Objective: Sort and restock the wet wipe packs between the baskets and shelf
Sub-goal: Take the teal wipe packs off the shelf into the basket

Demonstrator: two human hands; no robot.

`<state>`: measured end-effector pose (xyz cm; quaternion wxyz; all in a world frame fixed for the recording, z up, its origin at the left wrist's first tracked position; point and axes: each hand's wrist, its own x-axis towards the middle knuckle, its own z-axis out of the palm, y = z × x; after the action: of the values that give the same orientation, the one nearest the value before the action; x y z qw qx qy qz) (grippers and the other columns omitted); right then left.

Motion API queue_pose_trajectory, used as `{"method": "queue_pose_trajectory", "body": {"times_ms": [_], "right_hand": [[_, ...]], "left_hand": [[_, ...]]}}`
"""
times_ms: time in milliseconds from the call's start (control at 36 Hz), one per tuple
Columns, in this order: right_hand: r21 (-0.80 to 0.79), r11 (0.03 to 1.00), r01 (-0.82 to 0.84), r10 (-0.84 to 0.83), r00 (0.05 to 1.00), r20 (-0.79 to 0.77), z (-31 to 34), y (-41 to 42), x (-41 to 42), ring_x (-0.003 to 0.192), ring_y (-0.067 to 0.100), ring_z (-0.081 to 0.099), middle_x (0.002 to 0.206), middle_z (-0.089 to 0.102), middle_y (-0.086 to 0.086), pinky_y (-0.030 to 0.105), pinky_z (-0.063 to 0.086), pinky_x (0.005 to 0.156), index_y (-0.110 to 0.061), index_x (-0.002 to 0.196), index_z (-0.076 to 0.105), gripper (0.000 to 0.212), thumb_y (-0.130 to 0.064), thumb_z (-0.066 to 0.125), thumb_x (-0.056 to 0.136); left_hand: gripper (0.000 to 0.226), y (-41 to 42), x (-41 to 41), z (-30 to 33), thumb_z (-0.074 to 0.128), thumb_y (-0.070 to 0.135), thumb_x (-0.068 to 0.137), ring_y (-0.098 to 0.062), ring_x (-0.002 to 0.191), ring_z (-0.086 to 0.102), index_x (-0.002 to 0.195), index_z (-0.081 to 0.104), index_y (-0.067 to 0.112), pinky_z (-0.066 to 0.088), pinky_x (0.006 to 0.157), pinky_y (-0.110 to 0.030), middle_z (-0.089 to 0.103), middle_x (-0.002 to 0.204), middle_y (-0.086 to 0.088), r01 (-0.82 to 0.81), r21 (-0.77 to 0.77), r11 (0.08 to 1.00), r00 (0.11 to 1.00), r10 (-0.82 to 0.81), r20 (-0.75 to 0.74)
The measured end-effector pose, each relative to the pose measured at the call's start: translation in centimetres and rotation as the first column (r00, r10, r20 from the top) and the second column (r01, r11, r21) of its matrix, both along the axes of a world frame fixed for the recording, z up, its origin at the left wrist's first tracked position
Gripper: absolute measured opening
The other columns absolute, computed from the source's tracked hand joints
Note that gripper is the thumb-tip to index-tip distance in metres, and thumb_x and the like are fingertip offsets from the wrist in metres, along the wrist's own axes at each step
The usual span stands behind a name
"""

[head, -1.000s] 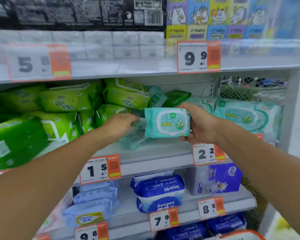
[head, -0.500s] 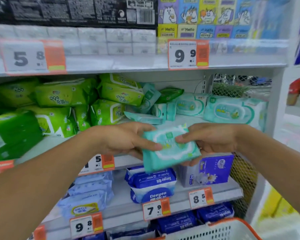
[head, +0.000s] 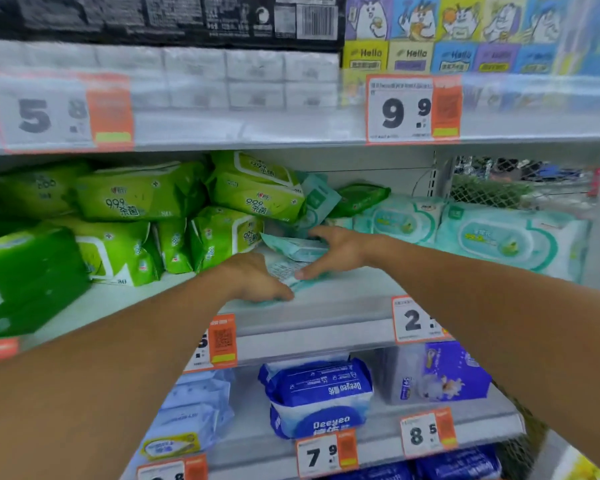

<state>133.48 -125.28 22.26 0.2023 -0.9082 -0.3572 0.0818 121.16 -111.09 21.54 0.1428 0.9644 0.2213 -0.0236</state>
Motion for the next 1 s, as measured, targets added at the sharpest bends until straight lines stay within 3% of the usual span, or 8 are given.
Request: {"method": "queue_pose_trajectory", "body": {"times_ms": [139, 250, 389, 528, 667, 833, 917, 1000], "right_hand": [[-0.027, 0.997, 0.075, -0.070, 0.986, 0.153, -1.7, 4.4, 1.9, 0.121, 0.029, 0.054, 0.139, 0.056, 0.009, 0.036, 0.046, 0.100, -0.019, 0.137, 0.053, 0.071, -0.066, 0.059, 0.085], [0.137, 0.986, 0.090, -0.136, 0.918, 0.372, -0.3, 3.4, 1.8, 0.090, 0.031, 0.057, 0.101, 0.062, 0.017, 0.032, 0.041, 0.072, -0.006, 0.097, 0.059, 0.034, -0.037, 0.047, 0.099], [0.621, 0.776, 0.109, -0.007, 0.986, -0.164, 1.9, -1.3, -0.9, 0.076, 0.032, 0.063, 0.080, 0.063, 0.019, 0.040, 0.057, 0.074, -0.006, 0.086, 0.059, 0.020, -0.014, 0.048, 0.100], [0.736, 0.623, 0.265, 0.185, 0.864, -0.468, 1.4, -5.9, -3.7, 0.065, 0.018, 0.068, 0.078, 0.071, 0.005, 0.033, 0.061, 0.062, -0.012, 0.090, 0.064, 0.021, -0.013, 0.047, 0.102], [0.801, 0.523, 0.290, 0.307, 0.813, -0.495, 1.6, -8.2, -6.2, 0.076, 0.020, 0.071, 0.094, 0.074, 0.006, 0.040, 0.060, 0.078, -0.012, 0.108, 0.065, 0.017, -0.011, 0.049, 0.102], [0.835, 0.517, 0.190, 0.299, 0.874, -0.384, 2.9, -8.9, -8.8, 0.084, 0.016, 0.070, 0.098, 0.075, 0.000, 0.038, 0.058, 0.083, -0.019, 0.107, 0.068, 0.021, -0.012, 0.048, 0.103], [0.846, 0.510, 0.156, 0.307, 0.886, -0.349, 3.8, -8.7, -10.2, 0.086, 0.017, 0.072, 0.099, 0.076, 0.004, 0.038, 0.059, 0.082, -0.015, 0.107, 0.068, 0.021, -0.013, 0.048, 0.102], [0.828, 0.546, 0.130, 0.342, 0.867, -0.361, 3.4, -8.4, -11.8, 0.078, 0.018, 0.074, 0.095, 0.077, 0.010, 0.029, 0.060, 0.069, -0.007, 0.105, 0.068, 0.021, -0.008, 0.048, 0.100]], "left_hand": [[0.050, 1.4, 0.3, 0.2, 0.064, 0.058, 0.077, -0.021, 0.093, 0.059, 0.105, 0.065, 0.017, 0.050, 0.070, -0.030, 0.062, 0.109, -0.004, 0.000, -0.055, 0.998, 0.993, 0.006, 0.118], [0.023, 3.1, -1.5, 1.8, 0.062, 0.040, 0.086, -0.020, 0.083, 0.059, 0.099, 0.061, 0.021, 0.050, 0.064, -0.029, 0.060, 0.094, -0.003, -0.087, -0.585, 0.806, 0.969, 0.205, 0.137], [0.033, 5.3, -4.7, 4.0, 0.055, 0.036, 0.089, -0.037, 0.084, 0.067, 0.106, 0.068, 0.011, 0.056, 0.061, -0.034, 0.071, 0.103, -0.022, -0.103, -0.921, 0.375, 0.967, 0.253, -0.005], [0.042, 5.6, -7.1, 4.5, 0.052, 0.034, 0.087, -0.045, 0.096, 0.067, 0.116, 0.068, 0.008, 0.060, 0.059, -0.039, 0.067, 0.118, -0.026, -0.075, -0.977, 0.199, 0.988, 0.149, -0.046], [0.043, 4.2, -9.1, 4.4, 0.059, 0.029, 0.079, -0.049, 0.097, 0.066, 0.110, 0.074, 0.003, 0.060, 0.068, -0.045, 0.064, 0.122, -0.028, -0.009, -0.989, 0.146, 1.000, 0.023, -0.006], [0.051, 3.8, -10.7, 4.3, 0.053, 0.031, 0.080, -0.043, 0.081, 0.071, 0.122, 0.069, 0.009, 0.057, 0.046, -0.035, 0.066, 0.120, -0.022, 0.023, -0.993, 0.116, 0.997, 0.067, 0.031], [0.045, 3.9, -12.1, 4.9, 0.053, 0.034, 0.080, -0.033, 0.071, 0.072, 0.110, 0.076, 0.010, 0.055, 0.047, -0.029, 0.069, 0.115, -0.015, 0.010, -0.978, 0.209, 0.999, 0.039, 0.019], [0.042, 2.5, -13.3, 5.7, 0.046, 0.033, 0.084, -0.028, 0.050, 0.068, 0.072, 0.078, 0.009, 0.044, 0.032, -0.018, 0.073, 0.074, -0.010, -0.026, -0.934, 0.357, 0.998, -0.043, -0.044]]}}
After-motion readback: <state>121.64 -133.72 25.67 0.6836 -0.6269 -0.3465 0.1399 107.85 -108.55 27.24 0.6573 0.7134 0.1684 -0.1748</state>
